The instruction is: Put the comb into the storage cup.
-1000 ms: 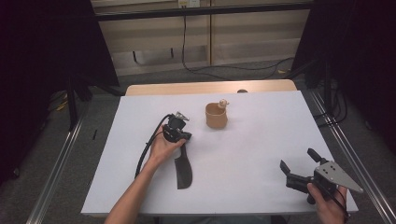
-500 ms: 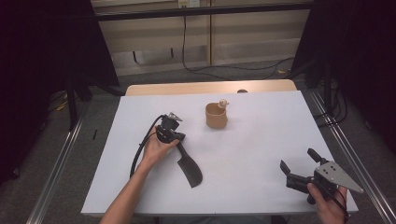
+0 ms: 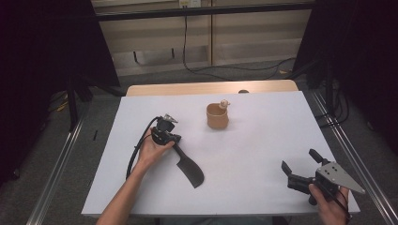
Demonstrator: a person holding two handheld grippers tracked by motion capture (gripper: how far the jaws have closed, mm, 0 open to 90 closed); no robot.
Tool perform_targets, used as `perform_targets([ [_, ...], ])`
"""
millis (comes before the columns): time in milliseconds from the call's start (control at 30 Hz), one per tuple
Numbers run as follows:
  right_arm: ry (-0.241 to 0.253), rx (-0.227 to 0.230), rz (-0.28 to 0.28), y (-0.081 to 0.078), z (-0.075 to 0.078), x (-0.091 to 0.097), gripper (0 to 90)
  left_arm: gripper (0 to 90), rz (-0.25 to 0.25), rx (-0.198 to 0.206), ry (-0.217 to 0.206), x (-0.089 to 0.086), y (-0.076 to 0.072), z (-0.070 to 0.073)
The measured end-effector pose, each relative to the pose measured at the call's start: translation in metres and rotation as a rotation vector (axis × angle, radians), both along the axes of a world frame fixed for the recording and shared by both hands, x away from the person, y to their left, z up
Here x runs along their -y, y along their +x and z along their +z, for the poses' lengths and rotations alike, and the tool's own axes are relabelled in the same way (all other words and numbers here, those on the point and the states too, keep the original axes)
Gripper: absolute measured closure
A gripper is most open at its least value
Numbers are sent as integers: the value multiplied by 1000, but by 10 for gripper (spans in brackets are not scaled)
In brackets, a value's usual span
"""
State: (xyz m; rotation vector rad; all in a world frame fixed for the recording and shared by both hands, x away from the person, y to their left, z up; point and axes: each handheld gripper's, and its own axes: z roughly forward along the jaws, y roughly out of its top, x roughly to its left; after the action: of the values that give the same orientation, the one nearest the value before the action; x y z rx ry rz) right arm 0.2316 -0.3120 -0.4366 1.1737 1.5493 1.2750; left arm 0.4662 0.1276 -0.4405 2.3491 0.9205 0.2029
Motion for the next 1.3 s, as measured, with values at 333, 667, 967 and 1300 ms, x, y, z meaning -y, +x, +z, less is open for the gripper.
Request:
perform_targets([
  [333, 1, 3, 2, -1, 0, 0, 3, 900, 6, 3, -36, -16, 2, 4],
  [667, -3, 1, 4, 0, 0, -1, 4, 900, -8, 55, 36, -20, -3, 5],
  [967, -2, 1, 3, 0, 0, -1, 4, 900, 1, 41, 45, -34, -5, 6],
  [1300, -1, 2, 3, 0, 0, -1, 4, 900, -41, 23, 61, -35, -15, 5],
])
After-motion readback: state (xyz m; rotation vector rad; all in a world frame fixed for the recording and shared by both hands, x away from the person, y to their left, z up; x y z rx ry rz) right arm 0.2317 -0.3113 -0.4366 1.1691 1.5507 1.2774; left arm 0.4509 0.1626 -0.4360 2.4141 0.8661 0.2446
